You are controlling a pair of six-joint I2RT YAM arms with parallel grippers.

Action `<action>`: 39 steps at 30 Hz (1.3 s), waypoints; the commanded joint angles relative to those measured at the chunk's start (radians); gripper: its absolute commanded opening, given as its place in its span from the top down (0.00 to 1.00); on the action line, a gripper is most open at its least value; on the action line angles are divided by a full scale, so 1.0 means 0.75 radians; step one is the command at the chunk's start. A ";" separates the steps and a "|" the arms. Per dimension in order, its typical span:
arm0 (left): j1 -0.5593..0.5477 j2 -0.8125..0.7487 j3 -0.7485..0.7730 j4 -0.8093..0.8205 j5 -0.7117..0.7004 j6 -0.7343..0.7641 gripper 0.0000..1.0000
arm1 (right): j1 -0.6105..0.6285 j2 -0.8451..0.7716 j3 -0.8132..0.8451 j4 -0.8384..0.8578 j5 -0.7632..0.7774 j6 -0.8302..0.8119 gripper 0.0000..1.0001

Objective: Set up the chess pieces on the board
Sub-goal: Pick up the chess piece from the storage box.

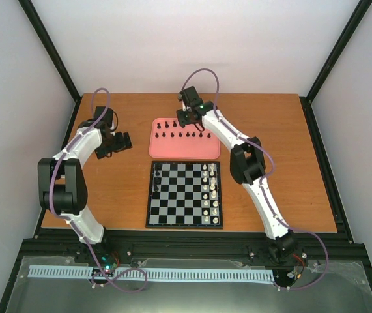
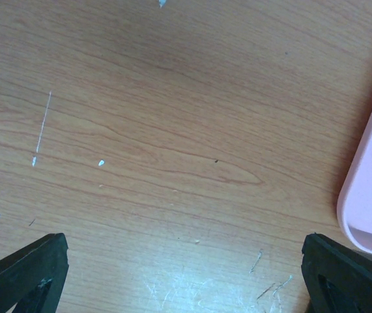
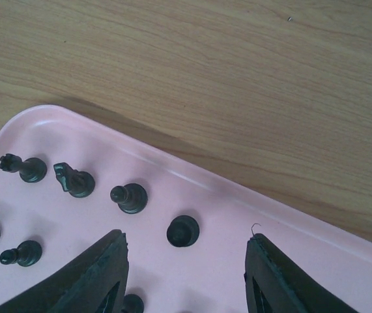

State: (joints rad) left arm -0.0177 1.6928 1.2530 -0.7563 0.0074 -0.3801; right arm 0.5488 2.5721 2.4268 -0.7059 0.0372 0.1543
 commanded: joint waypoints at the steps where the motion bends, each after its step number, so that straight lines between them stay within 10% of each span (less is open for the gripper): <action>1: -0.001 0.028 0.046 0.003 0.019 -0.009 0.00 | -0.014 0.058 0.045 0.047 -0.011 -0.005 0.43; 25: -0.001 0.043 0.043 -0.001 0.005 -0.001 0.00 | -0.055 0.178 0.117 0.089 -0.118 0.029 0.53; 39: -0.001 0.068 0.048 0.006 0.024 -0.006 0.00 | -0.055 0.193 0.130 0.117 -0.139 0.037 0.81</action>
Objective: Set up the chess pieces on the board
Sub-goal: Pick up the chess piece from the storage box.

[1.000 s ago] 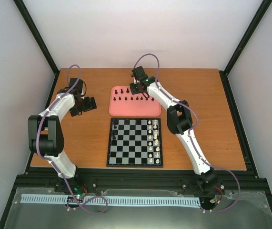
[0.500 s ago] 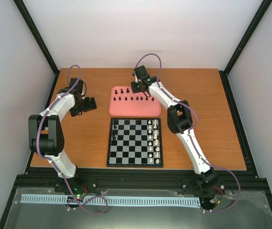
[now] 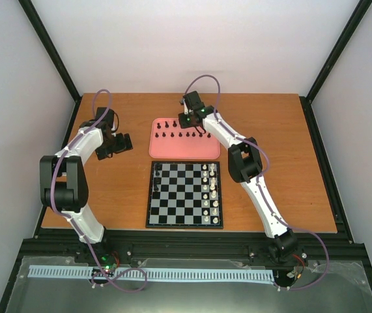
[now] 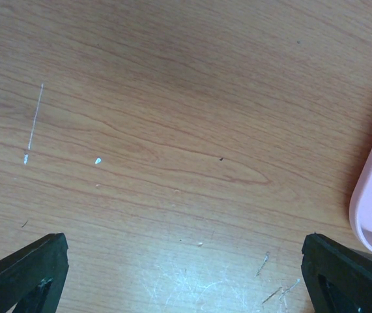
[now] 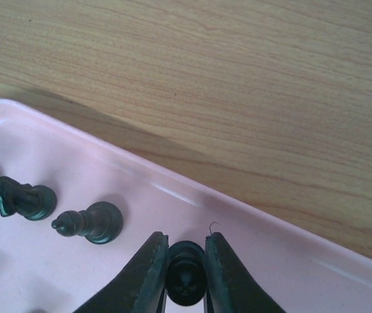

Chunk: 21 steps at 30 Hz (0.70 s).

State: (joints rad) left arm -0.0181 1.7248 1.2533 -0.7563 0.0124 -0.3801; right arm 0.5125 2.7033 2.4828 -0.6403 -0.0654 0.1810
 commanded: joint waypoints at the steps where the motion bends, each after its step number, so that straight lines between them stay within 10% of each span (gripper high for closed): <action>1: 0.001 0.028 0.049 0.005 0.020 -0.007 0.00 | -0.007 0.017 0.056 0.028 -0.002 -0.001 0.83; 12: 0.000 0.037 0.056 0.002 0.012 -0.004 0.00 | -0.003 -0.162 -0.048 -0.025 -0.063 -0.081 0.95; 21: 0.000 0.029 0.061 -0.010 -0.016 0.002 0.00 | 0.105 -0.692 -0.576 0.004 -0.044 -0.136 0.95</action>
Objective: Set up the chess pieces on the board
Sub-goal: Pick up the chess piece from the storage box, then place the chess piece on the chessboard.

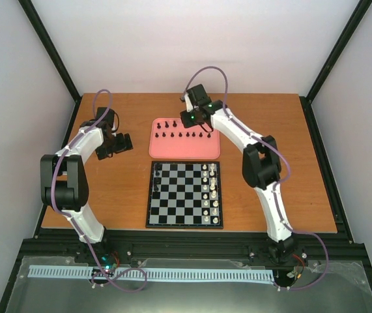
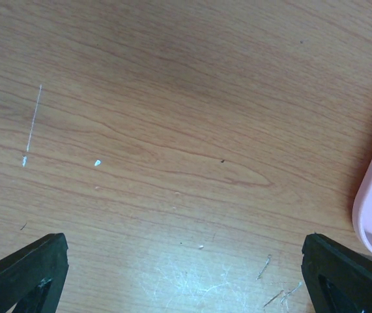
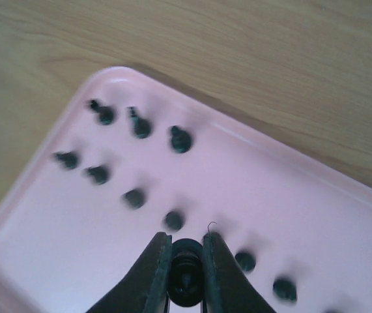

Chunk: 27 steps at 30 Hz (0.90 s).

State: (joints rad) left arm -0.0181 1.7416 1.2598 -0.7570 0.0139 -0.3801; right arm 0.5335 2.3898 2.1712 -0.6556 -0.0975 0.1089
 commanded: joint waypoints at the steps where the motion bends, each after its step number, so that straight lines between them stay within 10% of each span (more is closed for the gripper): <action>1: 0.000 0.006 0.051 -0.007 -0.018 0.003 0.00 | 0.107 -0.334 -0.230 0.027 0.003 -0.042 0.95; 12: 0.001 -0.022 0.070 -0.006 -0.049 0.006 0.00 | 0.514 -0.818 -0.939 0.178 0.066 0.114 0.95; 27: 0.001 -0.112 0.020 0.011 -0.080 0.008 0.00 | 0.764 -0.765 -1.048 0.270 0.090 0.112 0.95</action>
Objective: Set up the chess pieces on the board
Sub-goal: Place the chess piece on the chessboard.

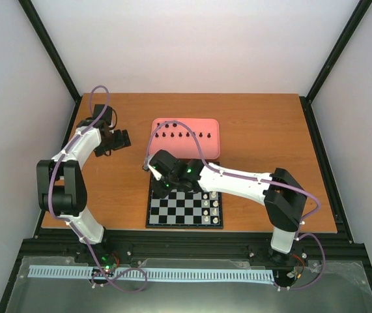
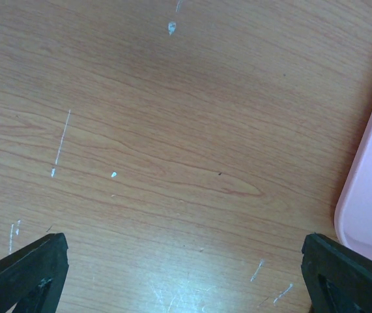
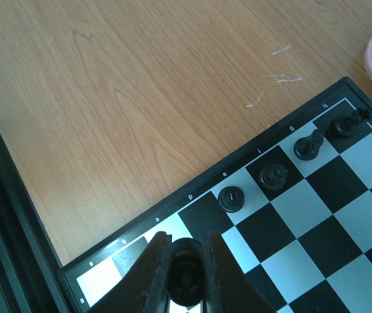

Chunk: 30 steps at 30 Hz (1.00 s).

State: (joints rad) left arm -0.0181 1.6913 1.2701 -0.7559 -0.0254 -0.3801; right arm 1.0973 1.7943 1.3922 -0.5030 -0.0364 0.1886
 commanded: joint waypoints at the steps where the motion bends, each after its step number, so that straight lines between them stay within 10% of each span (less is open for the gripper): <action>1: 0.000 -0.046 0.006 0.009 -0.027 0.008 0.00 | 0.013 0.042 -0.007 0.069 0.002 0.002 0.95; 30: 0.000 -0.043 -0.003 0.021 -0.020 0.005 0.00 | 0.035 0.224 0.009 0.118 -0.070 -0.020 0.95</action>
State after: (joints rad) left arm -0.0181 1.6802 1.2686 -0.7551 -0.0372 -0.3801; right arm 1.1088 1.9446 1.3922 -0.4450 -0.0872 0.1806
